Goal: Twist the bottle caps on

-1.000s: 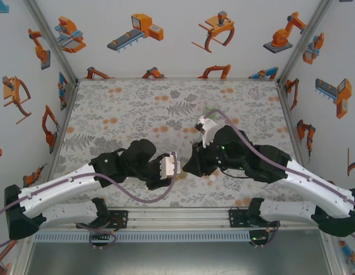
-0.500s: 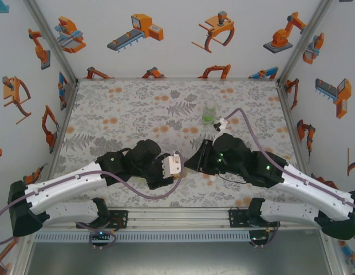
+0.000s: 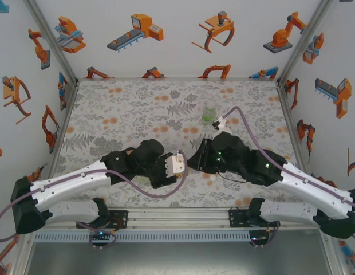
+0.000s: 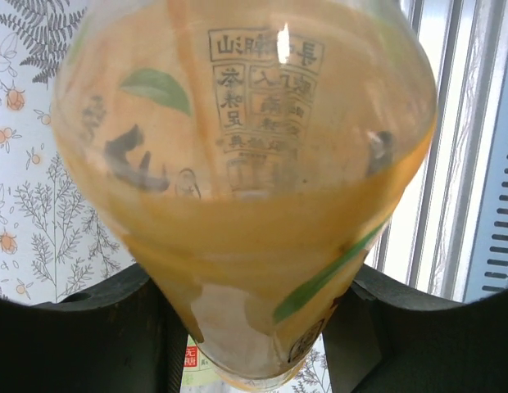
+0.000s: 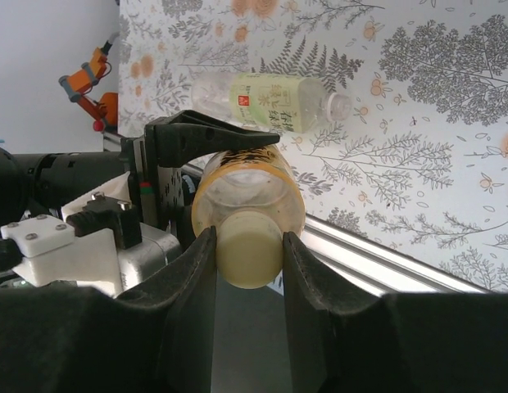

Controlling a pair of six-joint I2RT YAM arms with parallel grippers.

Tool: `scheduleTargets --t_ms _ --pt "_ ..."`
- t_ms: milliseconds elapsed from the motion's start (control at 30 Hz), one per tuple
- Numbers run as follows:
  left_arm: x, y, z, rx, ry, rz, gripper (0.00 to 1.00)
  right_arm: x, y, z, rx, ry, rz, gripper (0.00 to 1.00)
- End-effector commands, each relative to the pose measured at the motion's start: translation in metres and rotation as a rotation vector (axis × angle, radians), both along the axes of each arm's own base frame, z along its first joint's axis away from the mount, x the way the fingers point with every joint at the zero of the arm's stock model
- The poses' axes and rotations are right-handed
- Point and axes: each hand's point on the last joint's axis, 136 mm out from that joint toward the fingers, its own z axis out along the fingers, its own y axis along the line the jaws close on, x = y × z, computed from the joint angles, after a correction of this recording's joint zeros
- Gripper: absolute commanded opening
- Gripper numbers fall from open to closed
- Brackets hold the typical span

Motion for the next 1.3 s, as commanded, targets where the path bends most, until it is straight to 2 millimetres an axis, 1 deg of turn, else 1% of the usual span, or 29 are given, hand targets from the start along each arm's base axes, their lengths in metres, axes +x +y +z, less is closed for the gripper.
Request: scheduleTargets --t_ms 0,67,133,167,333,400,500,567,667,800,833,967,1033,1133,1167,1267 --pt "-0.004 -0.032 0.045 -0.175 -0.047 -0.074 0.00 0.001 0.012 -0.002 -0.028 -0.010 0.047 0.27" --pt "-0.005 -0.033 0.042 -0.181 -0.040 -0.070 0.00 -0.002 0.021 0.009 -0.016 -0.059 0.120 0.39" --pt "-0.007 -0.033 0.040 -0.186 -0.033 -0.074 0.00 -0.004 0.024 0.018 -0.025 -0.101 0.177 0.51" --pt "-0.009 -0.033 0.040 -0.189 -0.029 -0.079 0.00 -0.006 0.024 0.024 -0.030 -0.129 0.202 0.55" --pt "-0.019 -0.032 0.046 -0.208 -0.014 -0.124 0.00 -0.013 0.015 0.056 -0.022 -0.264 0.287 0.69" --pt "-0.022 -0.030 0.050 -0.216 -0.014 -0.140 0.00 -0.019 0.010 0.069 -0.022 -0.326 0.339 0.72" --pt "-0.029 -0.028 0.057 -0.231 -0.013 -0.175 0.00 -0.028 0.004 0.084 -0.050 -0.432 0.437 0.72" --pt "-0.033 -0.026 0.061 -0.236 -0.010 -0.198 0.00 -0.034 0.000 0.090 -0.093 -0.516 0.514 0.70" --pt "-0.037 -0.024 0.060 -0.220 0.003 -0.219 0.00 -0.044 -0.003 0.095 -0.152 -0.647 0.646 0.66" --pt "-0.044 -0.023 0.057 -0.196 0.044 -0.249 0.00 -0.062 0.000 0.103 -0.164 -0.811 0.828 0.64" --pt "-0.046 -0.023 0.057 -0.195 0.053 -0.259 0.00 -0.070 0.003 0.105 -0.149 -0.853 0.889 0.64" --pt "-0.052 -0.020 0.058 -0.186 0.080 -0.277 0.00 -0.105 0.007 0.101 -0.079 -0.988 1.140 0.63" --pt "-0.054 -0.018 0.059 -0.186 0.087 -0.278 0.00 -0.118 0.005 0.097 -0.062 -1.048 1.237 0.59" --pt "-0.054 -0.014 0.056 -0.178 0.087 -0.270 0.00 -0.124 0.005 0.092 -0.062 -1.084 1.306 0.53" --pt "-0.054 -0.013 0.056 -0.175 0.085 -0.269 0.00 -0.123 0.006 0.091 -0.069 -1.087 1.311 0.51" --pt "-0.054 -0.012 0.053 -0.171 0.088 -0.268 0.00 -0.119 0.011 0.086 -0.085 -1.084 1.314 0.48"
